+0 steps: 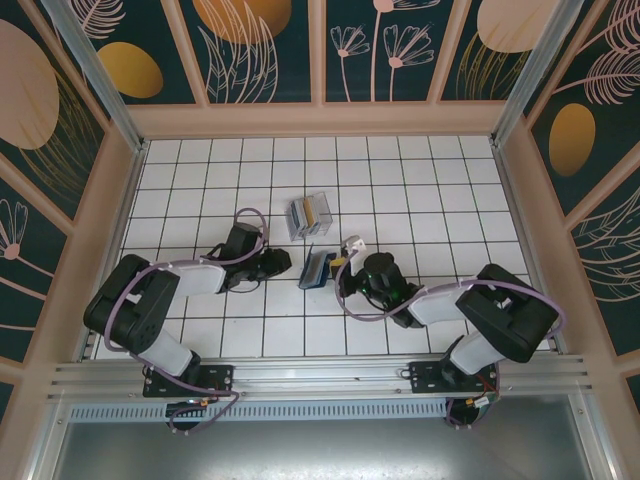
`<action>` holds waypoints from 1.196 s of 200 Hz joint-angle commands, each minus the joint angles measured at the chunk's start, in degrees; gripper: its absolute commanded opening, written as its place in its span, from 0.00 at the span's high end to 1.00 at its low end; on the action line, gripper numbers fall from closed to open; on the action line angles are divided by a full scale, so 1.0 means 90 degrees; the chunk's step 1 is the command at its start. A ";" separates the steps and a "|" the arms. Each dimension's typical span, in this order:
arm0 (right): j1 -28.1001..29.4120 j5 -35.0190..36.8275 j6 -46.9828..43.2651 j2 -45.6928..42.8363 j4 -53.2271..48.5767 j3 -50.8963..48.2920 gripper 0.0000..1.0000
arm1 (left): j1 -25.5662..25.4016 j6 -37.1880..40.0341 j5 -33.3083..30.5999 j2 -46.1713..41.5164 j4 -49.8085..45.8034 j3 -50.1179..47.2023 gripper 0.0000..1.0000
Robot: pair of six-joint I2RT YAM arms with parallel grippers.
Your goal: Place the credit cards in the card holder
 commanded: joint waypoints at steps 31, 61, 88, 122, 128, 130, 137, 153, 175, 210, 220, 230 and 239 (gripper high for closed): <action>-0.0205 -0.0808 -0.0379 0.0813 0.1407 -0.0084 1.00 | -0.0649 0.0136 -0.0070 0.0360 -0.0045 0.0205 0.61; -0.0202 -0.0594 -0.0241 0.0876 0.2039 -0.0357 1.00 | -0.0747 -0.0041 -0.0061 0.0552 0.0061 0.0318 0.61; -0.0212 0.0268 0.0017 0.0934 0.2406 -0.0565 1.00 | -0.0852 0.0038 -0.0155 0.0578 -0.0039 0.0532 0.61; -0.0239 0.0631 0.0567 0.1118 0.3156 -0.0692 1.00 | -0.1304 0.0189 -0.0289 0.1053 -0.0384 0.0926 0.59; -0.0248 0.0572 0.0610 0.1186 0.3340 -0.0704 1.00 | -0.1386 0.0156 -0.0313 0.1157 -0.0366 0.0943 0.60; -0.0250 0.0544 0.0613 0.1200 0.3401 -0.0715 1.00 | -0.1405 0.0136 -0.0307 0.1176 -0.0354 0.0943 0.60; -0.0251 0.0469 0.0664 0.1256 0.3634 -0.0754 1.00 | -0.1438 0.0028 -0.0273 0.1289 -0.0275 0.0925 0.60; -0.0251 0.0331 0.0721 0.1253 0.4058 -0.0891 1.00 | -0.1441 -0.0229 -0.0106 0.1423 -0.0056 0.0838 0.60; -0.0256 -0.0049 0.0659 0.1146 0.4294 -0.0940 1.00 | -0.1446 -0.0278 -0.0241 0.1370 -0.0050 0.0755 0.60; -0.0222 -0.0472 0.0143 0.1053 0.3757 -0.0772 1.00 | -0.1449 -0.0052 -0.0315 0.1383 -0.0512 0.1053 0.59; -0.0224 -0.0585 -0.0009 0.1084 0.3602 -0.0733 0.99 | -0.1450 -0.0023 -0.0334 0.1398 -0.0548 0.1096 0.59; -0.0227 -0.0693 -0.0109 0.1084 0.3391 -0.0713 0.93 | -0.1444 -0.0023 -0.0344 0.1454 -0.0614 0.1177 0.59; -0.0223 -0.0759 -0.0169 0.1046 0.3155 -0.0692 0.84 | -0.1451 -0.0021 -0.0335 0.1508 -0.0661 0.1230 0.59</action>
